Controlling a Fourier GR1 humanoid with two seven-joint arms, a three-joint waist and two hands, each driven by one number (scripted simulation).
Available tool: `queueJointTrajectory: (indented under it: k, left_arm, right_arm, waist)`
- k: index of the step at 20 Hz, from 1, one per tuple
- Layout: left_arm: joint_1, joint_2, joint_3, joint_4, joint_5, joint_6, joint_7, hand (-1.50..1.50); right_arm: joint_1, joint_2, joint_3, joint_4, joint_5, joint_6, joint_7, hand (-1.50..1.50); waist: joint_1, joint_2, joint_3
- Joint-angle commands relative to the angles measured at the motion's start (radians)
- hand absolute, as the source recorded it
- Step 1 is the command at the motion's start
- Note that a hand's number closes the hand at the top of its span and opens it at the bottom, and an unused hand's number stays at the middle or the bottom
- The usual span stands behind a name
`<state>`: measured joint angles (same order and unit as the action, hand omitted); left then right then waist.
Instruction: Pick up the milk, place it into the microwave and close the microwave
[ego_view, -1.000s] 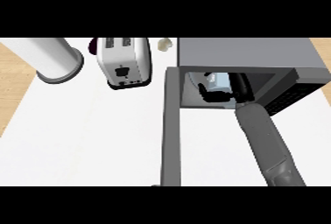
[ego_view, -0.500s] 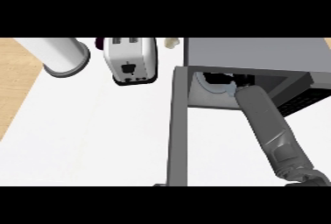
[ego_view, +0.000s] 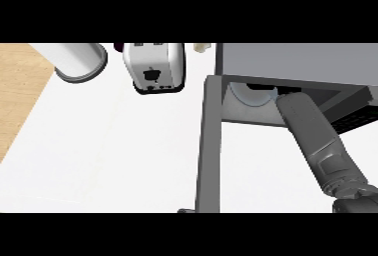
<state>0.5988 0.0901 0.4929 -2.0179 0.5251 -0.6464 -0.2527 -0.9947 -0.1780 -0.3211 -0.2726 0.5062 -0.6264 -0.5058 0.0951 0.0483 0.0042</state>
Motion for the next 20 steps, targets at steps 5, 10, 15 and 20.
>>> queueJointTrajectory:
  k: [5, 10, 15, 20]
  left_arm:
    - [-0.034, 0.020, -0.014, 0.030, -0.045, -0.034, -0.010, -1.50]
    - [-0.055, 0.011, -0.026, 0.030, -0.094, -0.043, -0.027, -1.50]
    - [-0.078, -0.016, -0.066, 0.037, -0.085, -0.035, -0.008, -1.50]
    - [-0.038, -0.035, -0.110, -0.020, -0.095, -0.052, 0.030, -1.50]
  right_arm:
    - [-0.023, -0.012, -0.005, 0.087, 0.011, 0.026, -0.047, -1.50]
    - [-0.012, 0.016, -0.031, 0.104, -0.016, 0.065, -0.101, -1.50]
    - [-0.008, 0.038, -0.071, 0.097, -0.067, 0.168, -0.189, -1.50]
    - [0.005, 0.026, -0.105, 0.093, -0.106, 0.246, -0.254, -1.50]
  waist:
    - [0.024, 0.006, 0.001]
    - [0.010, -0.003, 0.000]
    - [-0.014, -0.013, 0.000]
    - [-0.027, -0.020, -0.001]
